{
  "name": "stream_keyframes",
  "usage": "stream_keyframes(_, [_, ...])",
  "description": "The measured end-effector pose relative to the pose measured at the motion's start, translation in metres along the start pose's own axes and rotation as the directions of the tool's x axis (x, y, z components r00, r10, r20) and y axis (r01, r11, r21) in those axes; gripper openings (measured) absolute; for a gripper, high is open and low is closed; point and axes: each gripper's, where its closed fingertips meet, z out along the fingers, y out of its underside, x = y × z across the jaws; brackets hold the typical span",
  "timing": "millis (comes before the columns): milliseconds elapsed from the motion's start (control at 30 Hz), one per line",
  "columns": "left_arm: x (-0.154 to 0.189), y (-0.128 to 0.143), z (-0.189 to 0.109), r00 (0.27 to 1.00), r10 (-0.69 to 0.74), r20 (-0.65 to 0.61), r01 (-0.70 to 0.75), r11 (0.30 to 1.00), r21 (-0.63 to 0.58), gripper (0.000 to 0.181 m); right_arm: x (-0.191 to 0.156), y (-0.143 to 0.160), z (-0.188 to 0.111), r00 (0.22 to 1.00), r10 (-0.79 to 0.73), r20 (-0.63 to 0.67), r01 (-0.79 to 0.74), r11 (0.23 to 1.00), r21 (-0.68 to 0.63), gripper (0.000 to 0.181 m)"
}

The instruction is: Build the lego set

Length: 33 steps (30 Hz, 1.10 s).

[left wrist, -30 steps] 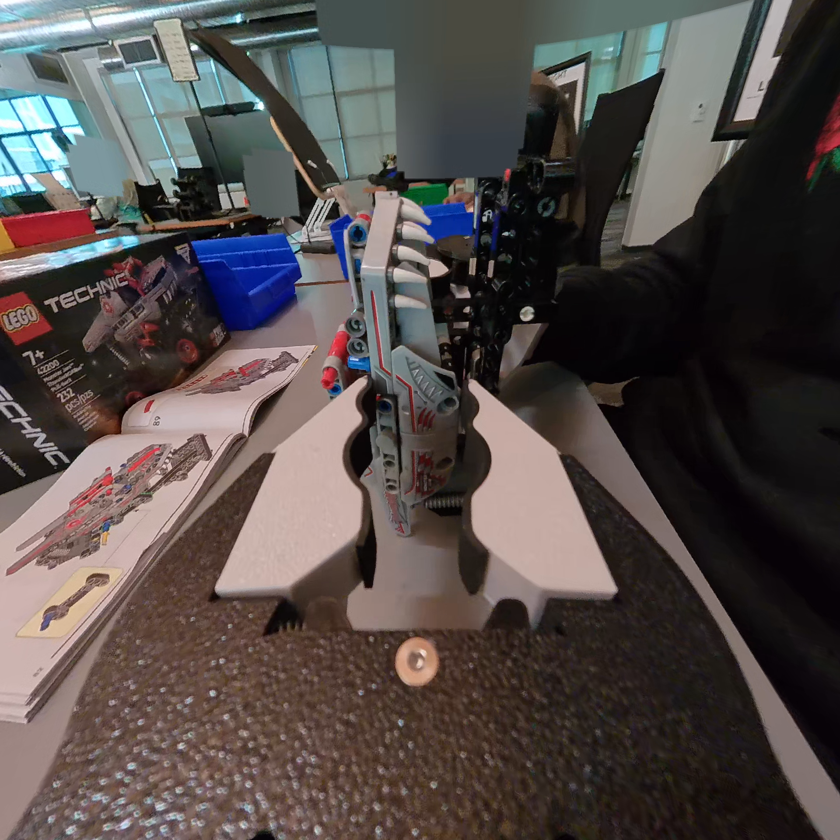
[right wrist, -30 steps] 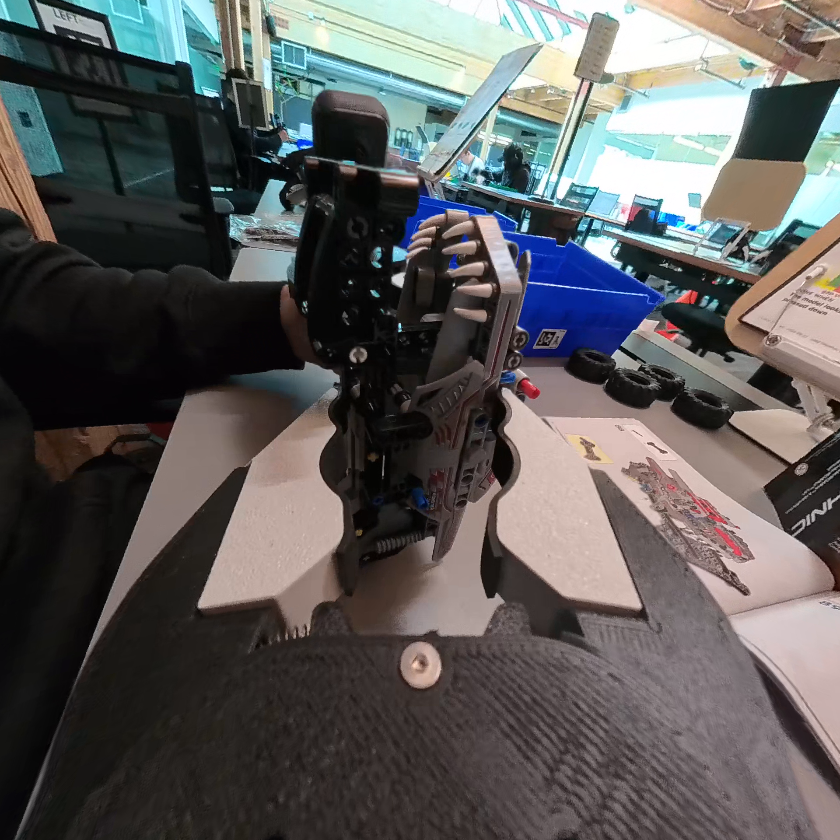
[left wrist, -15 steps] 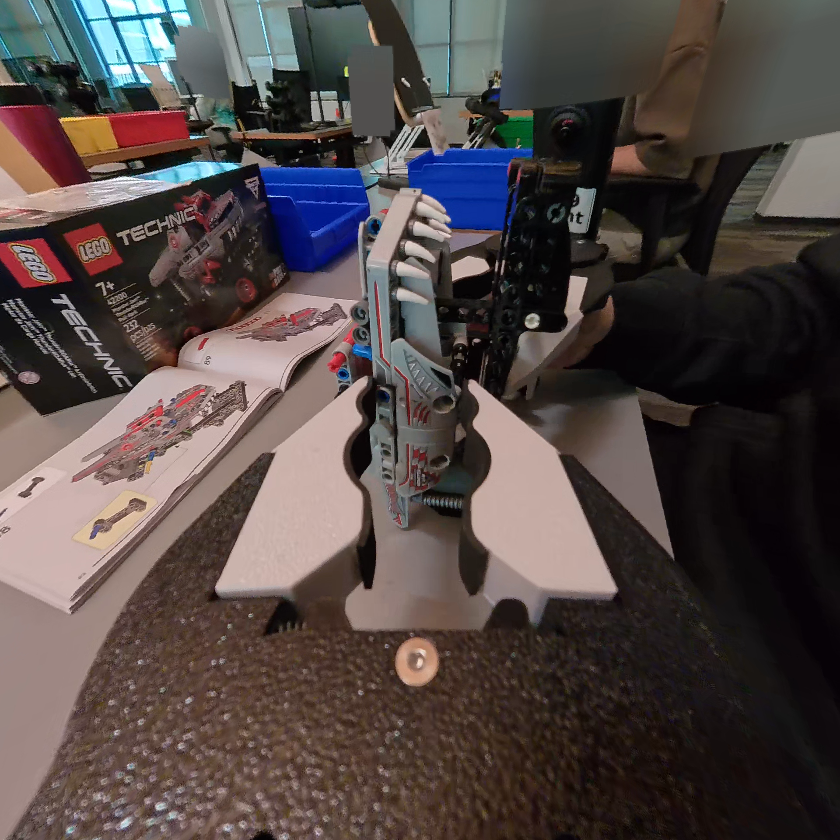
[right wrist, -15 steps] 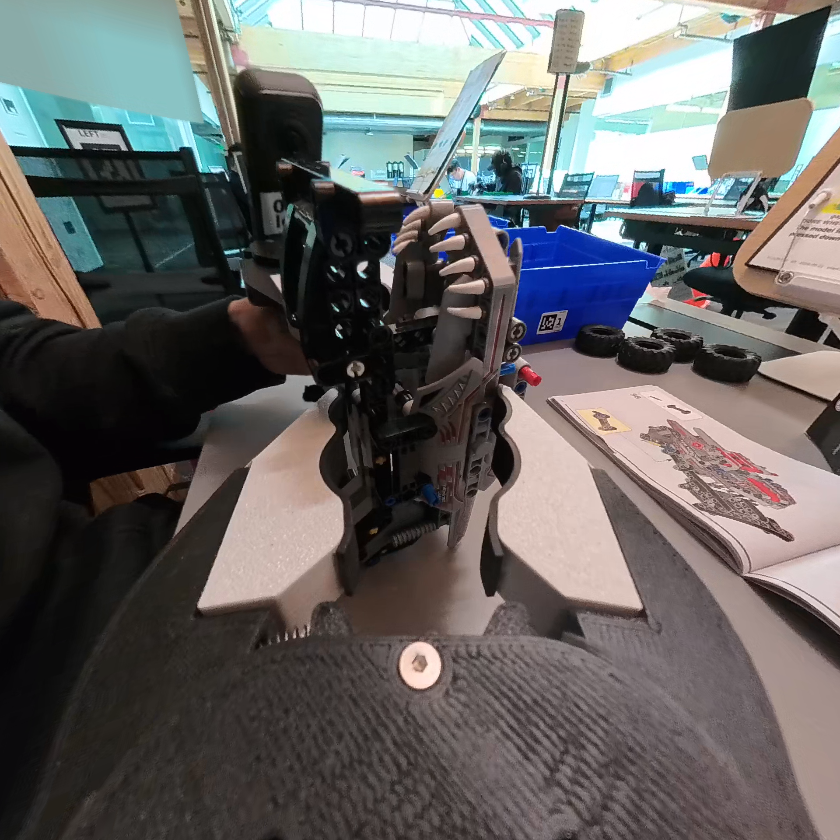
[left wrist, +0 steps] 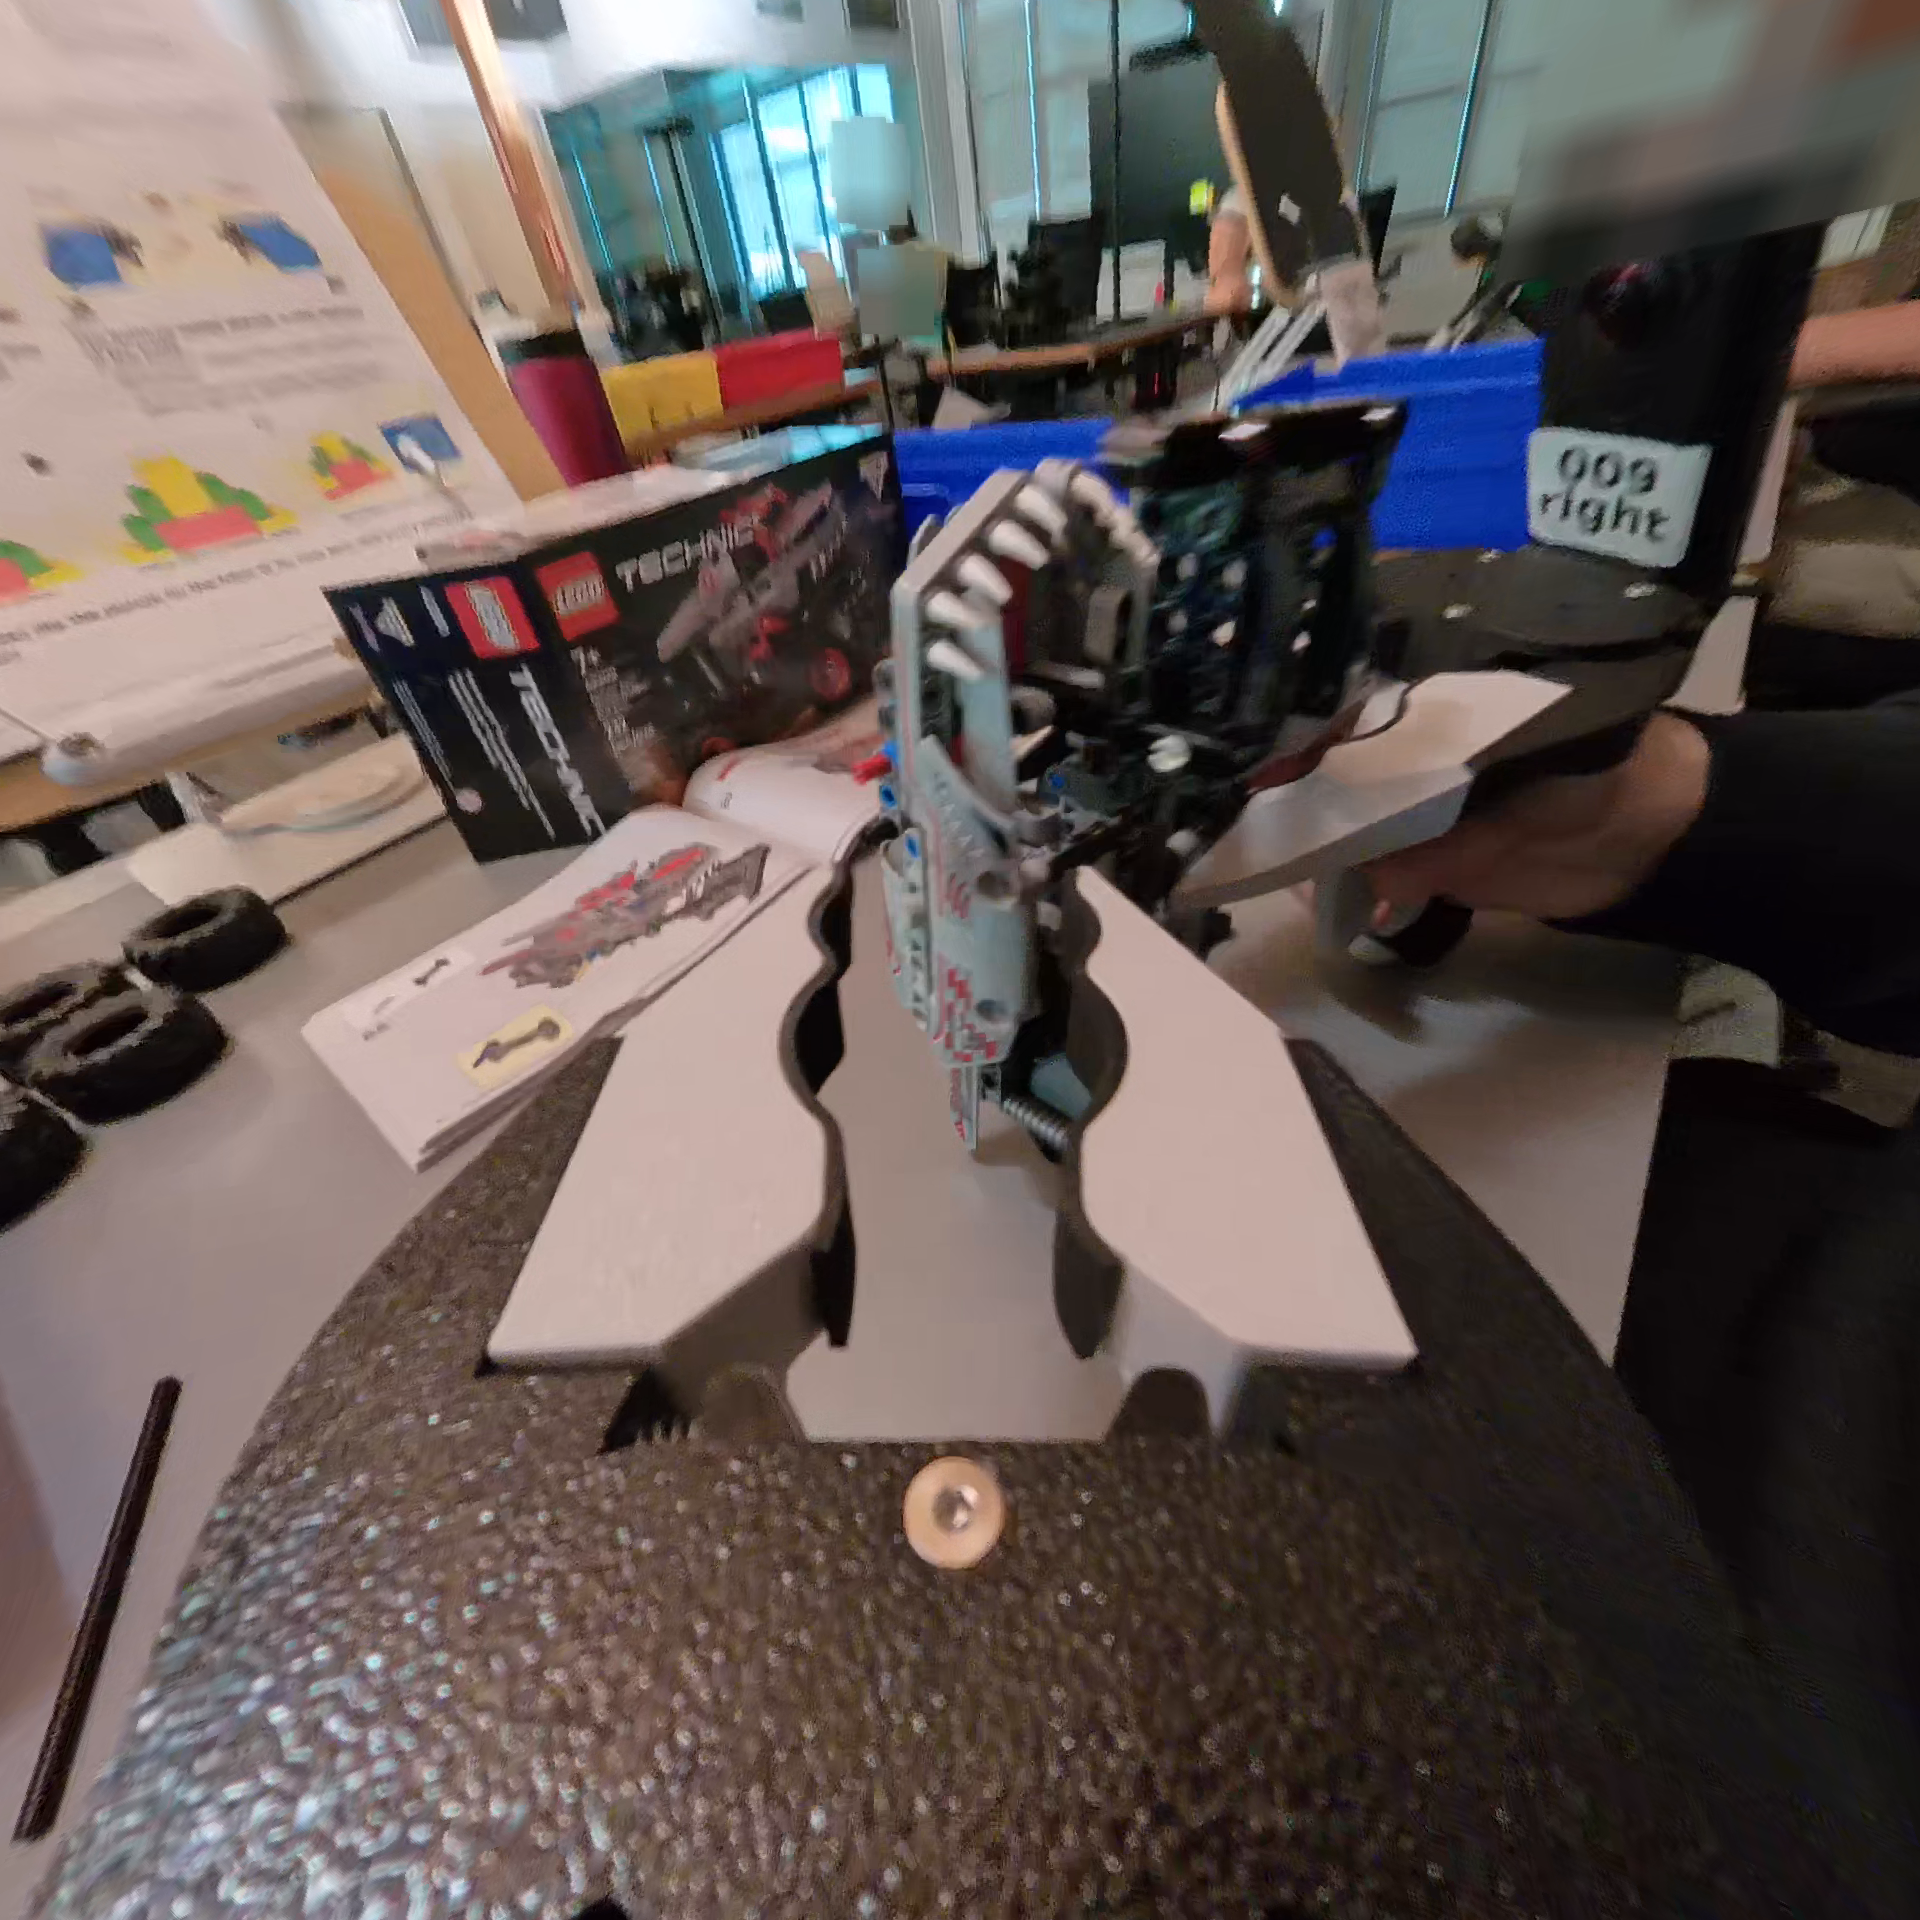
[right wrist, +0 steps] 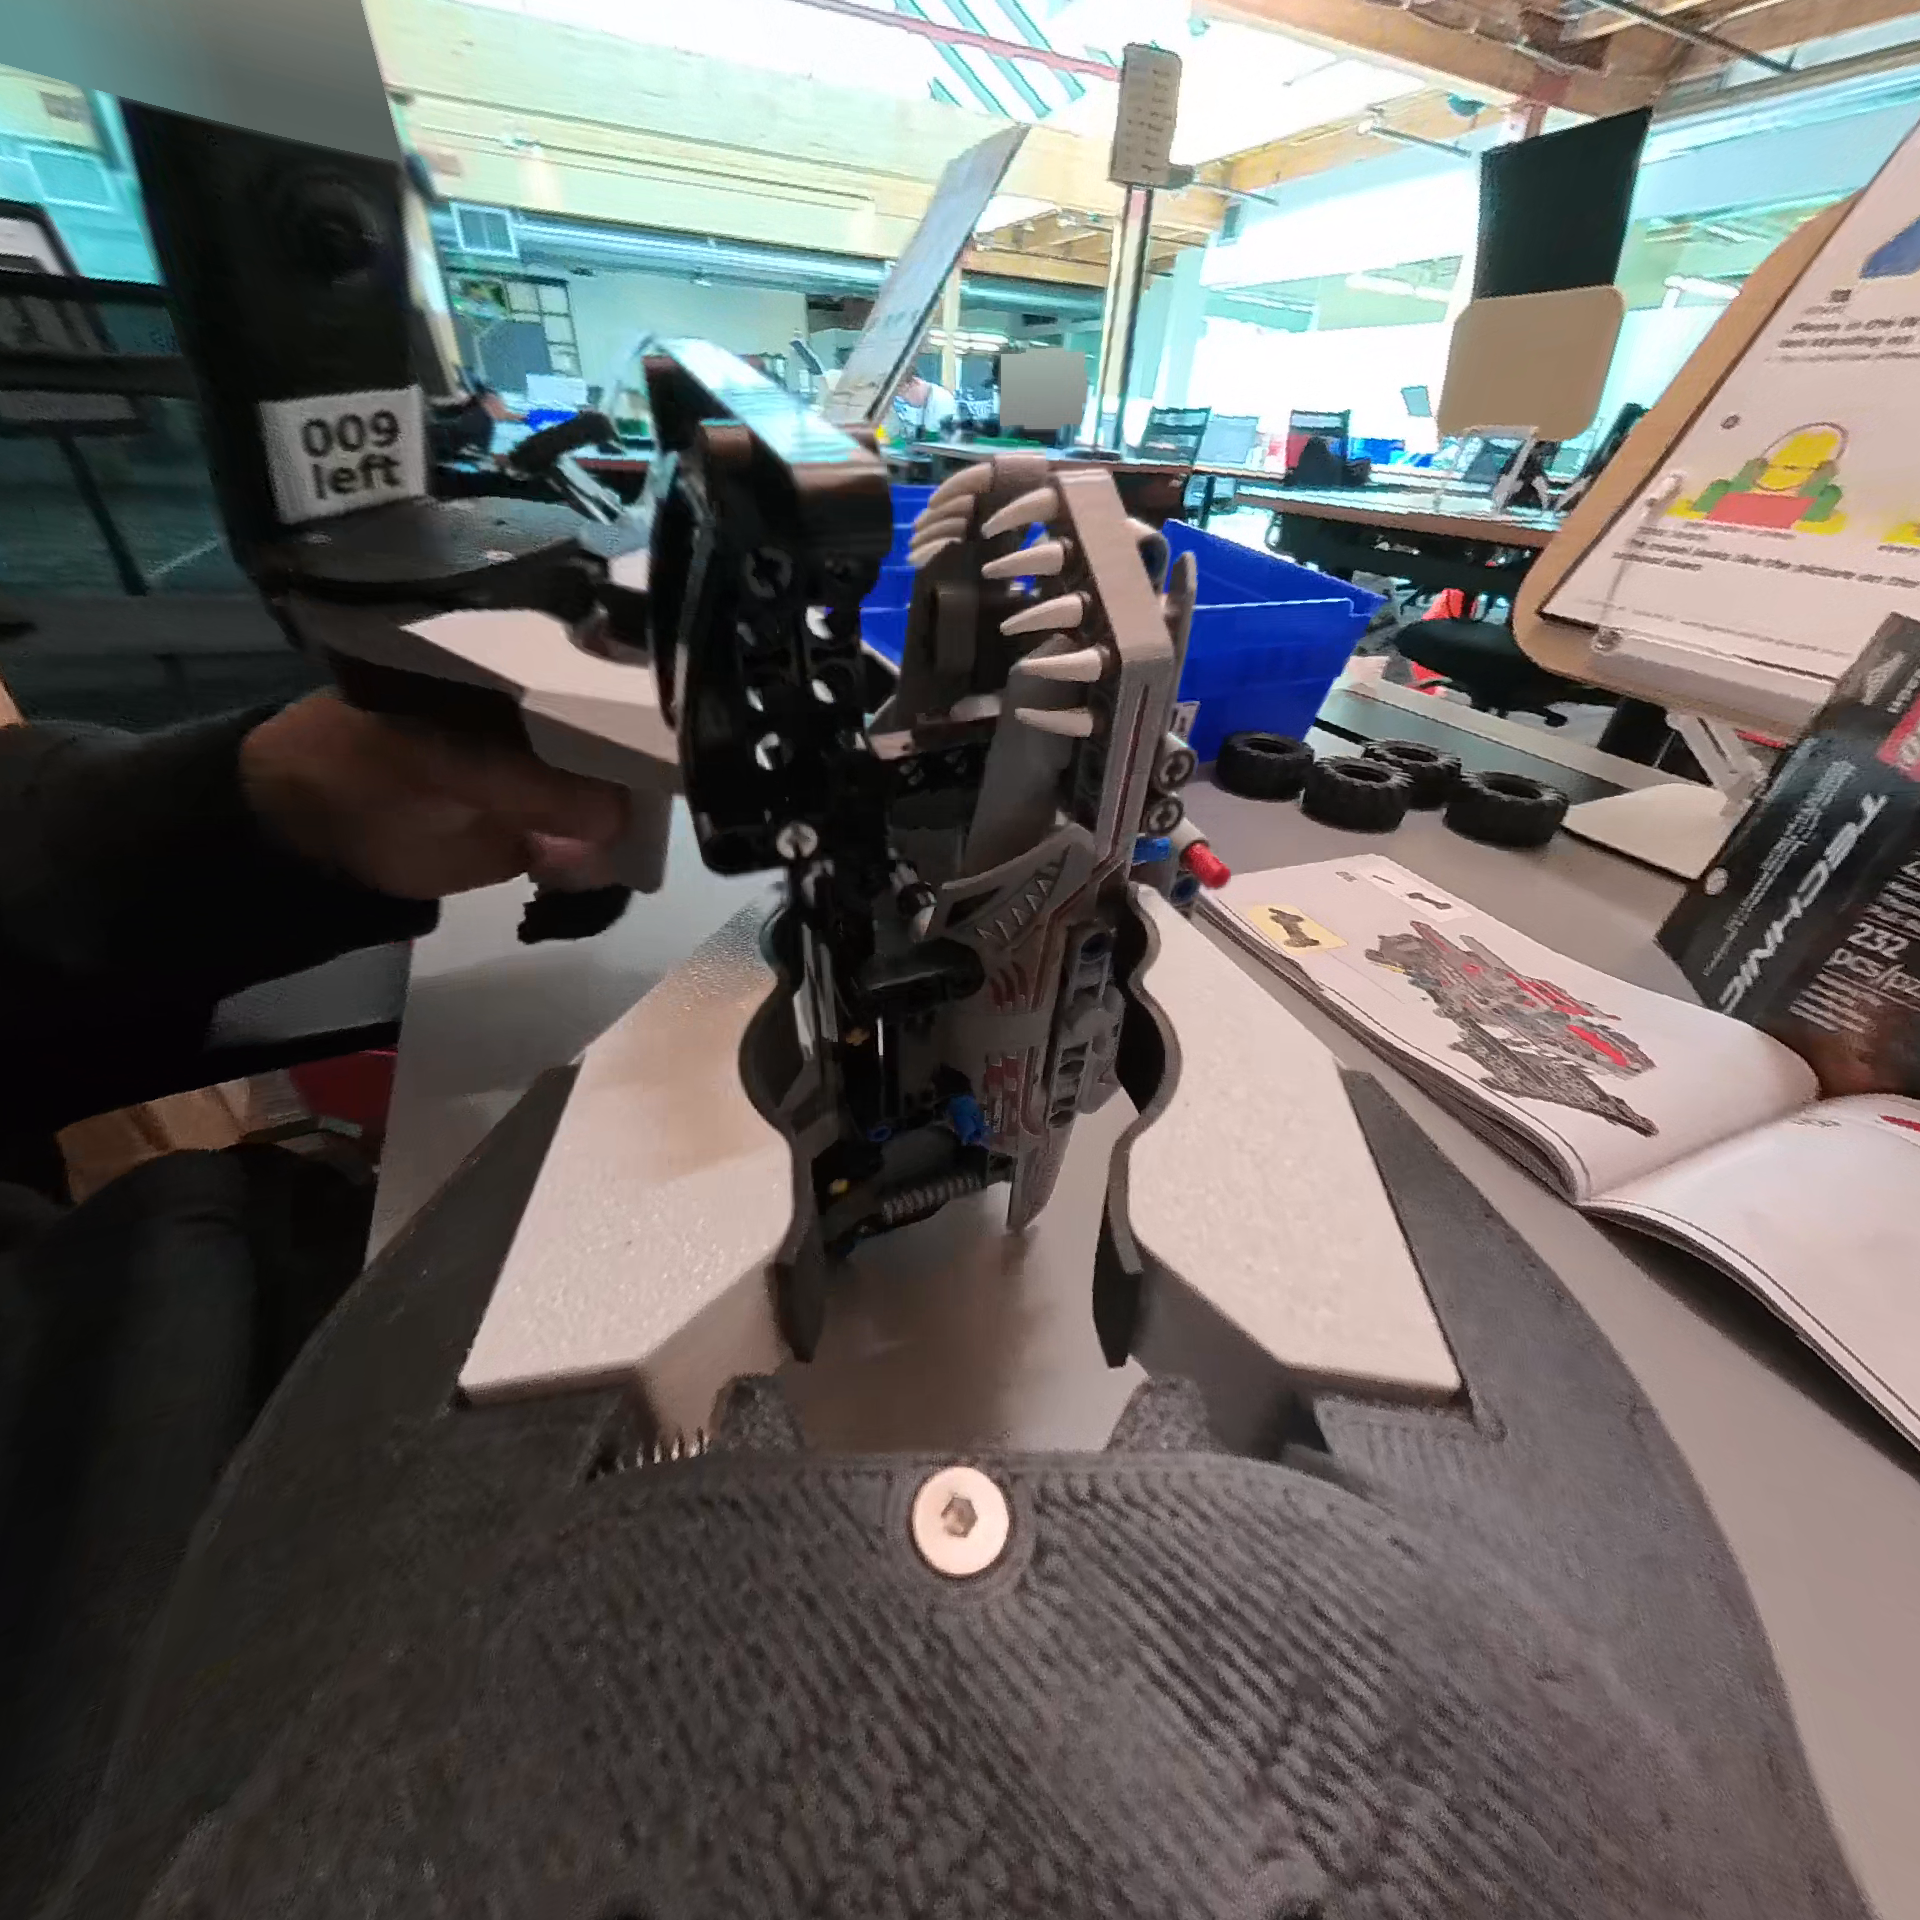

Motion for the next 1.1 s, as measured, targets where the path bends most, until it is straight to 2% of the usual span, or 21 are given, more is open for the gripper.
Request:
stream_keyframes(100, [0.011,-0.007,-0.005,0.999,-0.008,-0.037,0.01,0.999,0.053,0.017,-0.004,-0.003,-0.004,1.0,-0.015,0.019,0.015,1.0,0.02,0.053])
stream_keyframes(233, [0.014,-0.003,-0.001,0.992,-0.068,-0.11,0.071,0.997,0.023,0.022,-0.006,-0.003,-0.004,0.999,0.003,0.051,-0.005,1.0,0.024,0.051])
stream_keyframes(367, [0.017,0.002,0.006,0.973,-0.137,-0.186,0.144,0.989,0.024,0.011,-0.006,-0.002,-0.001,0.997,0.036,0.073,-0.036,0.999,0.008,0.053])
stream_keyframes(500, [0.03,-0.002,0.008,0.981,-0.011,-0.195,0.021,0.999,0.049,0.007,-0.005,0.0,0.002,0.999,0.006,0.045,-0.005,1.0,-0.014,0.068])
stream_keyframes(600, [0.045,-0.003,0.008,0.969,0.122,-0.217,-0.112,0.992,0.057,0.008,-0.006,0.0,0.0,0.997,-0.047,0.069,0.046,0.999,0.006,0.059])
stream_keyframes(667, [0.053,-0.004,0.005,0.955,0.132,-0.264,-0.122,0.991,0.054,0.007,-0.011,-0.001,-0.005,0.99,-0.051,0.129,0.049,0.999,0.019,0.058])
stream_keyframes(800, [0.049,-0.015,-0.006,0.954,0.145,-0.262,-0.119,0.986,0.114,0.016,-0.017,-0.002,-0.017,0.972,-0.098,0.214,0.091,0.995,0.043,0.056])
stream_keyframes(867, [0.036,-0.013,-0.007,0.966,0.116,-0.231,-0.097,0.991,0.093,0.031,-0.023,-0.001,-0.025,0.955,-0.158,0.251,0.147,0.987,0.061,0.056])
stream_keyframes(967, [0.036,0.006,-0.002,0.951,0.108,-0.29,-0.11,0.994,0.011,0.05,-0.031,0.002,-0.037,0.925,-0.247,0.288,0.231,0.969,0.086,0.056])
stream_keyframes(1033, [0.043,0.007,0.002,0.929,0.127,-0.348,-0.13,0.991,0.013,0.059,-0.032,0.003,-0.041,0.918,-0.266,0.294,0.251,0.964,0.09,0.056])
stream_keyframes(1100, [0.048,0.001,0.007,0.909,0.14,-0.393,-0.135,0.99,0.042,0.06,-0.035,0.003,-0.041,0.912,-0.284,0.296,0.267,0.959,0.098,0.055])
